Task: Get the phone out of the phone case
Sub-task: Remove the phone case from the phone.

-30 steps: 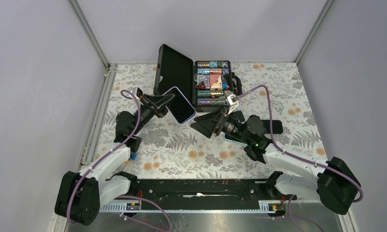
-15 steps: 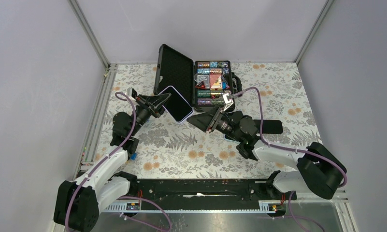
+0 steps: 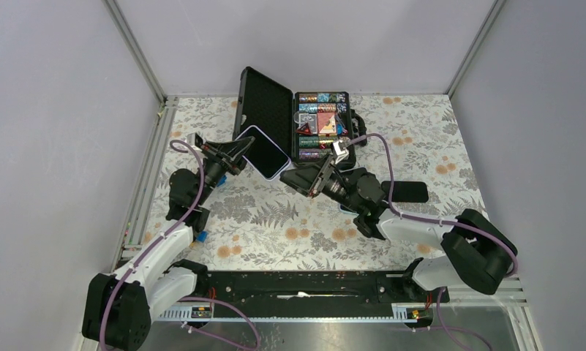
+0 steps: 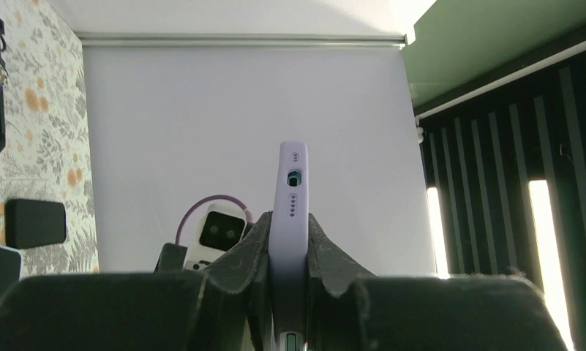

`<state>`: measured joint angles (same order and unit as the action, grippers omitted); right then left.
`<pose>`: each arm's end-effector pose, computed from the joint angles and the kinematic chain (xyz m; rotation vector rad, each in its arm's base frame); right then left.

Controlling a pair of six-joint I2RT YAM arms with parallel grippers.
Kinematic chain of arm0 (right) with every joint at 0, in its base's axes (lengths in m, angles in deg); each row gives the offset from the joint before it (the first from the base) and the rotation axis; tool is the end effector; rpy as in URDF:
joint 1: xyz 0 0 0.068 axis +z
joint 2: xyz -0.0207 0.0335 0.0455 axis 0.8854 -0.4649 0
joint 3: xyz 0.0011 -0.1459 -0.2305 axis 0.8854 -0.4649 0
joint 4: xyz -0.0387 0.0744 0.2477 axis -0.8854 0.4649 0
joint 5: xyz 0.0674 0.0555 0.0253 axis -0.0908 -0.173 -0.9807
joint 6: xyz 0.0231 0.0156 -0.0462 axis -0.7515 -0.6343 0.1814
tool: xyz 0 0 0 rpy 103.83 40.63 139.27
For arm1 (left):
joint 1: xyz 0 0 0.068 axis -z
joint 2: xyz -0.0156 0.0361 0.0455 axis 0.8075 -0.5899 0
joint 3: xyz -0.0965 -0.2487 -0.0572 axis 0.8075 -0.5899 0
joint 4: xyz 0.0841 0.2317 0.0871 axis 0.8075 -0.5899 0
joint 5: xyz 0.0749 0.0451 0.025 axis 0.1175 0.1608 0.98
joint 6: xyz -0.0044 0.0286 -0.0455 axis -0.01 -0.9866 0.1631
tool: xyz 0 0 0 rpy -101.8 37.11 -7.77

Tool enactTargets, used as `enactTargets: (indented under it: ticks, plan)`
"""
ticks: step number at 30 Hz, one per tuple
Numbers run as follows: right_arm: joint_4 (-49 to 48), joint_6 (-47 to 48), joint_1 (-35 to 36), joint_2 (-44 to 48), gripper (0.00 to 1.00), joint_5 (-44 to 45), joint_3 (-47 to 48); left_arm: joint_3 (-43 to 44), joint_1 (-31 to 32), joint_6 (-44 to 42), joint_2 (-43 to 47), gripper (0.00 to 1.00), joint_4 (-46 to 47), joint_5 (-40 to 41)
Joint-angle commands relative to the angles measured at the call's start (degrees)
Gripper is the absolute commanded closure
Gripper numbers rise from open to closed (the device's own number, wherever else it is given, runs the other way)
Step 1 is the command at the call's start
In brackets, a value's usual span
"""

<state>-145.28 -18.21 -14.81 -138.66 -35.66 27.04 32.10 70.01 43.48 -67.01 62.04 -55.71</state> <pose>0.1811 0.2103 0.2771 0.0356 1.4438 1.9121 0.2019 -0.0716 0.2934 -0.7990 1.4063 -1.9294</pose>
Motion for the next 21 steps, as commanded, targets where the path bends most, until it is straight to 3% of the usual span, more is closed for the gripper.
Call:
enactTargets:
  ticks: [1,4,10,13,16,21]
  plan:
    - [2.74,-9.97,-0.02,-3.69,0.21,6.96,3.71,2.50,1.24,0.07,1.19,1.00,7.21,-4.29]
    - [-2.88,-12.43,-0.05,-5.73,0.21,7.09,3.42,2.27,1.24,0.20,1.39,1.00,6.89,-4.40]
    - [-0.11,-11.67,-0.02,-4.67,0.21,9.38,3.10,2.25,1.22,-0.15,1.81,1.00,5.81,-4.43]
    - [-3.83,-6.72,-0.02,-3.98,0.21,7.60,3.53,1.85,1.22,0.16,2.02,1.00,5.16,-3.70]
    - [-14.05,3.96,-0.06,-3.09,0.25,4.98,1.90,0.70,1.24,0.88,3.15,1.00,5.27,-1.75]
    - [-15.76,10.25,-0.02,0.23,0.24,3.01,-0.35,0.71,1.23,-0.89,6.80,1.00,-0.70,0.71]
